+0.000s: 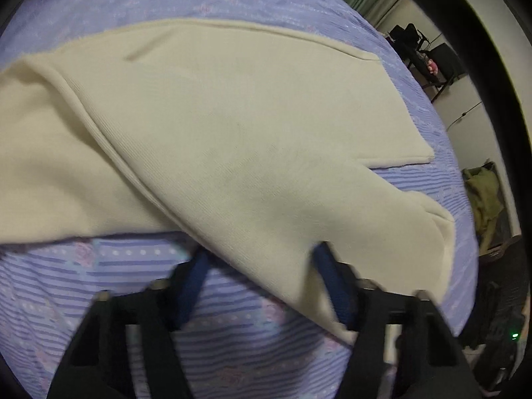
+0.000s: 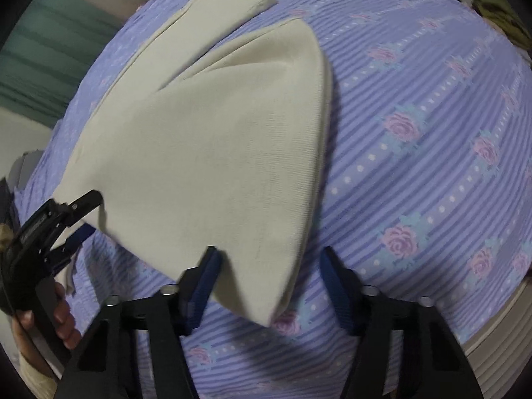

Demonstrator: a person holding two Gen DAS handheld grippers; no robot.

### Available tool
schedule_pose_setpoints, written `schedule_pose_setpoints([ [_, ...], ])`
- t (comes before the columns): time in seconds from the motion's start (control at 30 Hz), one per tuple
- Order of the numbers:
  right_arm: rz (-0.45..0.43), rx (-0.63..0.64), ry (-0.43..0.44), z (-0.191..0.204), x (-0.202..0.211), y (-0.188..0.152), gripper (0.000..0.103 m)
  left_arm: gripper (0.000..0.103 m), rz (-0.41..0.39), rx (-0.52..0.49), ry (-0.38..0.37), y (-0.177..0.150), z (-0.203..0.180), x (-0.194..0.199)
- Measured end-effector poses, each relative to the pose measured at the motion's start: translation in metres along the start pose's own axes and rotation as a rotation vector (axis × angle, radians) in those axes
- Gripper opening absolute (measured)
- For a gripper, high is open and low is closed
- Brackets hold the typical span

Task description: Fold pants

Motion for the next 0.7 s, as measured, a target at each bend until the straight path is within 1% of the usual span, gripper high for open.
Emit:
schedule_pose_setpoints([
  [0.03, 0.016, 0.006, 0.009, 0.003, 0.001, 0.001, 0.028, 0.031, 0.006, 0.017, -0.031, 0.000, -0.001, 0.001],
  [0.07, 0.020, 0.003, 0.016, 0.005, 0.006, 0.003, 0.021, 0.018, 0.006, 0.023, -0.042, 0.000, 0.000, 0.005],
  [0.1, 0.020, 0.003, 0.035, 0.007, 0.012, 0.006, 0.009, 0.016, -0.008, 0.020, -0.050, 0.003, -0.004, 0.011],
  [0.17, -0.002, 0.001, 0.105, 0.017, 0.038, 0.011, 0.009, 0.013, -0.064, -0.005, -0.050, 0.010, -0.013, 0.037],
  [0.23, -0.059, 0.028, 0.165, 0.032, 0.071, 0.022, 0.008, 0.012, -0.127, -0.025, -0.049, 0.022, -0.022, 0.061],
  [0.3, -0.140, 0.067, 0.234, 0.054, 0.106, 0.039, 0.008, 0.012, -0.181, -0.061, -0.036, 0.036, -0.030, 0.081],
  [0.33, -0.181, 0.084, 0.259, 0.065, 0.120, 0.051, 0.008, 0.012, -0.209, -0.087, -0.031, 0.048, -0.035, 0.089],
  [0.4, -0.245, 0.107, 0.309, 0.085, 0.137, 0.075, 0.008, 0.011, -0.253, -0.132, -0.024, 0.072, -0.041, 0.098],
  [0.5, -0.322, 0.140, 0.341, 0.114, 0.145, 0.114, 0.008, 0.011, -0.305, -0.193, -0.001, 0.120, -0.046, 0.099],
  [0.53, -0.346, 0.148, 0.361, 0.125, 0.145, 0.134, 0.008, 0.011, -0.314, -0.210, 0.010, 0.137, -0.047, 0.095],
  [0.57, -0.358, 0.150, 0.362, 0.134, 0.143, 0.148, 0.008, 0.011, -0.318, -0.226, 0.021, 0.150, -0.048, 0.090],
  [0.63, -0.357, 0.140, 0.367, 0.154, 0.126, 0.174, 0.008, 0.011, -0.307, -0.249, 0.033, 0.173, -0.050, 0.078],
  [0.7, -0.328, 0.116, 0.365, 0.165, 0.105, 0.200, 0.008, 0.011, -0.292, -0.258, 0.043, 0.188, -0.046, 0.065],
])
Point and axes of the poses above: each gripper's, at about its wrist camera, not at the fingertips, and x roughly against the way its jaws point, z to its left, y to its top, the point moved 3 cm from there along -x, roughly the way its jaws point, and after that the axes turned 15 degrees about -x, right-handed, at the moved point
